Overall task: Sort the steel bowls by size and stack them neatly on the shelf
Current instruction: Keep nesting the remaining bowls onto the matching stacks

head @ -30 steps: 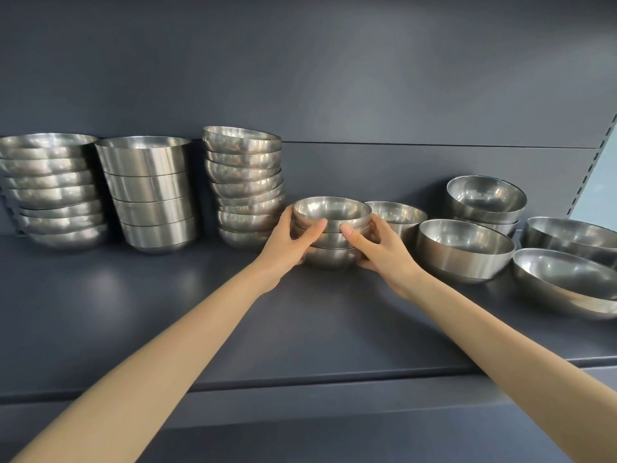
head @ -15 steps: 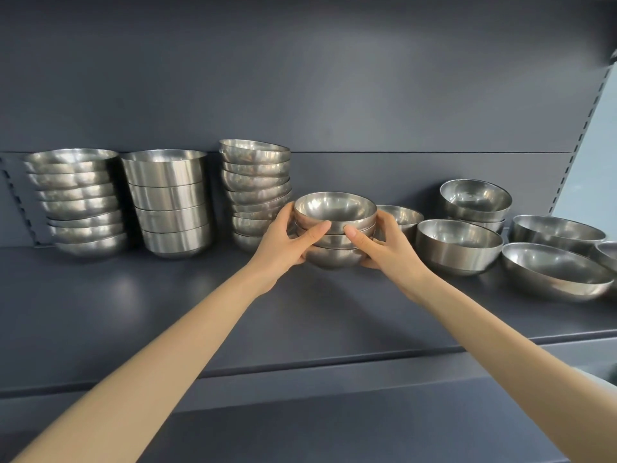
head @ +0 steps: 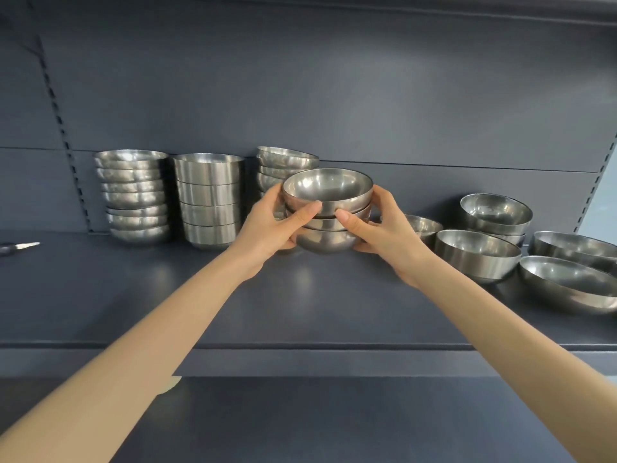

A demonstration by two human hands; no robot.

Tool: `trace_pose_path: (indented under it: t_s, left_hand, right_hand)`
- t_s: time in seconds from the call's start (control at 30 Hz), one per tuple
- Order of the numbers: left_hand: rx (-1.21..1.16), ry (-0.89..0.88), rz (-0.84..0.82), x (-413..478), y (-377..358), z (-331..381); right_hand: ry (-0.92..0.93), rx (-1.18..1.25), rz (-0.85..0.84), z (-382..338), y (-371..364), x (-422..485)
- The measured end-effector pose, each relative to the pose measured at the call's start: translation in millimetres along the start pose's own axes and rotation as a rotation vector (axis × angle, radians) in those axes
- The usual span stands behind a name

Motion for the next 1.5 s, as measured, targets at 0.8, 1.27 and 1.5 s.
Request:
trace_pose_path:
  t_s: [0.8, 1.27, 1.5]
  left_hand:
    - [0.184, 0.008, 0.148, -15.5, 129.5, 51.4]
    - [0.272, -0.069, 0.056, 65.1, 316.9, 49.4]
    - [0.205, -0.034, 0.020, 105.9, 361.2, 6.5]
  right_hand:
    - [0.016, 0.035, -0.087, -57.3, -114.6, 27.4]
    - [0.115, 0.098, -0.043, -114.2, -277.8, 132.7]
    - [0.105, 0.051, 0.027, -98.2, -318.4, 191.1]
Point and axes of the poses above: each hand's wrist, its own x-axis towards the middle knuckle, its own y-axis out of the back of the hand, z = x × y, the point moved 4 cm from there along x, towards the middle knuckle, and after that the axes turned 11 degrees about -y, right-handed, at the moved point
